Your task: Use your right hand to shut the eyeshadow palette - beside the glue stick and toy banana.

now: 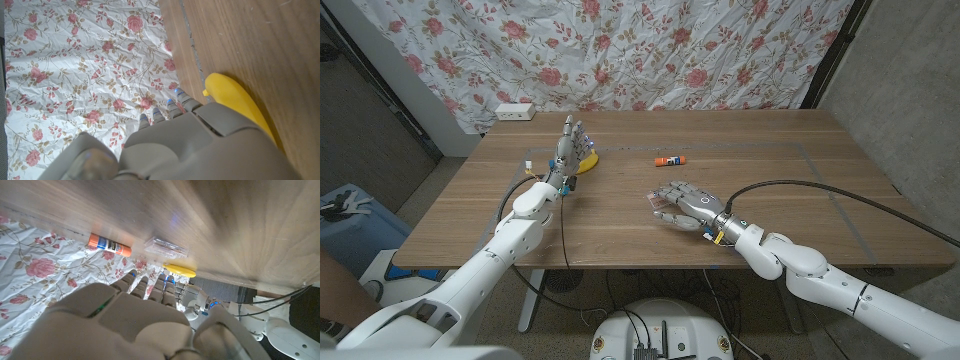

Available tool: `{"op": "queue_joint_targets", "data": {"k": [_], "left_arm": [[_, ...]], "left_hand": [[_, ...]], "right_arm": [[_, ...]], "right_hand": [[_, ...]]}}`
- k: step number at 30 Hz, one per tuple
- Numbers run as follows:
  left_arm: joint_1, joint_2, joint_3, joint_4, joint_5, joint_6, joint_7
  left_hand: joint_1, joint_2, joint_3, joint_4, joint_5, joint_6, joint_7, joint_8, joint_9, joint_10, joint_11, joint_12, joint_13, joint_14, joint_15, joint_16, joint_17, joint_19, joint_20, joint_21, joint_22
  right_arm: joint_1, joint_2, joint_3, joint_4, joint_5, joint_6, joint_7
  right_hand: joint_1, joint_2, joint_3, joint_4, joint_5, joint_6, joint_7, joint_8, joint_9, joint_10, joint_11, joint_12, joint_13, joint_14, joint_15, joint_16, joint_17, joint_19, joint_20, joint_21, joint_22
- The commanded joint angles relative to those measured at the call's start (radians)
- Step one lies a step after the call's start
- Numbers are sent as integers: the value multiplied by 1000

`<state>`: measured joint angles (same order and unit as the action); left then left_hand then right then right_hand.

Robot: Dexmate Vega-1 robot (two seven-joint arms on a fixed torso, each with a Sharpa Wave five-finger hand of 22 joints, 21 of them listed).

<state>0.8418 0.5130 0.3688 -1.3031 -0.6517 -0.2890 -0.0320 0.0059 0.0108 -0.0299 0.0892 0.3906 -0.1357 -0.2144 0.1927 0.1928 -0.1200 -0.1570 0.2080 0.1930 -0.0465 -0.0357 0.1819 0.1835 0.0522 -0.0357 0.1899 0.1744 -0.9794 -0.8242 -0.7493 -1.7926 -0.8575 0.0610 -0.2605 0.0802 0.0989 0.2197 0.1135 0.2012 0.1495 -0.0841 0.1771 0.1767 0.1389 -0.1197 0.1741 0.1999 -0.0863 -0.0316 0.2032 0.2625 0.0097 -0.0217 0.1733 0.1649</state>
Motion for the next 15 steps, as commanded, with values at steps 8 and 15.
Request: {"op": "queue_joint_targets", "data": {"k": [8, 15], "left_arm": [[0, 0, 0, 0, 0, 0, 0], [0, 0, 0, 0, 0, 0, 0]], "left_hand": [[8, -1, 3, 2, 5, 1, -5, 6, 3, 3, -10, 5, 4, -7, -71, 8, 3, 10, -9, 7, 4], [8, -1, 3, 2, 5, 1, -5, 6, 3, 3, -10, 5, 4, -7, -70, 8, 3, 9, -8, 7, 4]], "right_arm": [[12, 10, -27, 29, -11, -19, -4], [23, 16, -41, 37, -30, -30, 4]], "right_hand": [[-26, 35, -4, 18, -1, -5, -3, 7, 2, 2, -3, 9, -1, -14, -33, 7, 5, -13, -13, 7, 5], [-41, 37, -7, 28, 1, -4, -2, 8, 2, 6, -5, 12, -3, -16, -41, 10, 7, -20, -18, 6, 5]]}}
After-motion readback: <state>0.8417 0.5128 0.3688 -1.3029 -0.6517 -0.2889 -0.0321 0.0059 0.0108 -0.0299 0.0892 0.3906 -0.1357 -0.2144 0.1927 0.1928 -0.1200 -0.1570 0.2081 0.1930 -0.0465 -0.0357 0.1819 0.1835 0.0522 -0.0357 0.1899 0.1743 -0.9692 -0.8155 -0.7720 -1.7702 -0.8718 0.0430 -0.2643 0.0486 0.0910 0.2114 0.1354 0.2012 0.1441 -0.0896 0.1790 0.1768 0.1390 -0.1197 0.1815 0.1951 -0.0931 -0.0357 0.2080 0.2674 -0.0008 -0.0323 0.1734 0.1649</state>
